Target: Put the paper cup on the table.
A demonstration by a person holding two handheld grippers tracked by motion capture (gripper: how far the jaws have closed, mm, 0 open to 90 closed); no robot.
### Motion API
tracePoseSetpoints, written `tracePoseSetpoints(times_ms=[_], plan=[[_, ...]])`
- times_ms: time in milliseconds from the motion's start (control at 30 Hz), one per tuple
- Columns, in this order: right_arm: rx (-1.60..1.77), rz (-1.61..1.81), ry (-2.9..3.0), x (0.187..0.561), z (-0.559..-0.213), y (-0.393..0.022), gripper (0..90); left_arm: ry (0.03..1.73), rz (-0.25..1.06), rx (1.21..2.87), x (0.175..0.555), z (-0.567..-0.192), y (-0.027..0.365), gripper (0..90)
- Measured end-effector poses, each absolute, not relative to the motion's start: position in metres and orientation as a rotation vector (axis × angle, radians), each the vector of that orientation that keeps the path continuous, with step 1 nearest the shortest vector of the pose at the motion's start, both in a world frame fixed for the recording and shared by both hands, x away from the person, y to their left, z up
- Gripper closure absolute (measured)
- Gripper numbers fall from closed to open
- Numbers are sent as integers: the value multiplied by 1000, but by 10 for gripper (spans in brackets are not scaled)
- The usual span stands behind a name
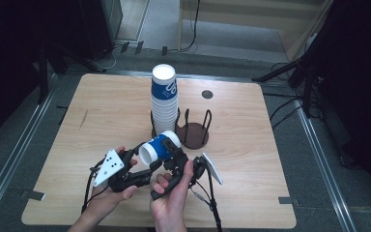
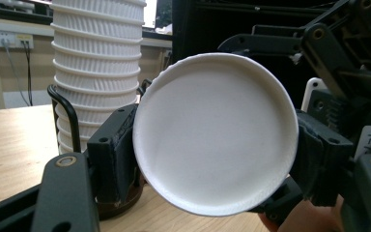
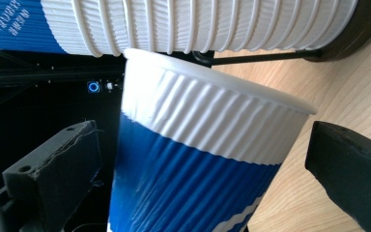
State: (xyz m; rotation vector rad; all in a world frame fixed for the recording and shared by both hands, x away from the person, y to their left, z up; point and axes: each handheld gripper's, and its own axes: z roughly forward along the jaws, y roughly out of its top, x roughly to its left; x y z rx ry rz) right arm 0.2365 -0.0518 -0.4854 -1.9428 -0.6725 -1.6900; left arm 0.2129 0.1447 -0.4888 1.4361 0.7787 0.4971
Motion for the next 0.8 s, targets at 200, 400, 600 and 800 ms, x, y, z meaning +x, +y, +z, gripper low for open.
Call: tracePoseSetpoints(times_ms=[200,400,600,800], plan=[[-1921,-1660,-647,239,-489,-50,0,774,501,1429,213,-488,145,287],[-1881,-1651,-625,243,-491,-50,0,756,508,1429,212,-488,145,287],[-1834,-1626,-610,247,-494,-51,31,742,502,1438,211,-488,144,287],[-1808,-1619,-605,249,-495,-52,82,734,499,1444,211,-488,144,286]])
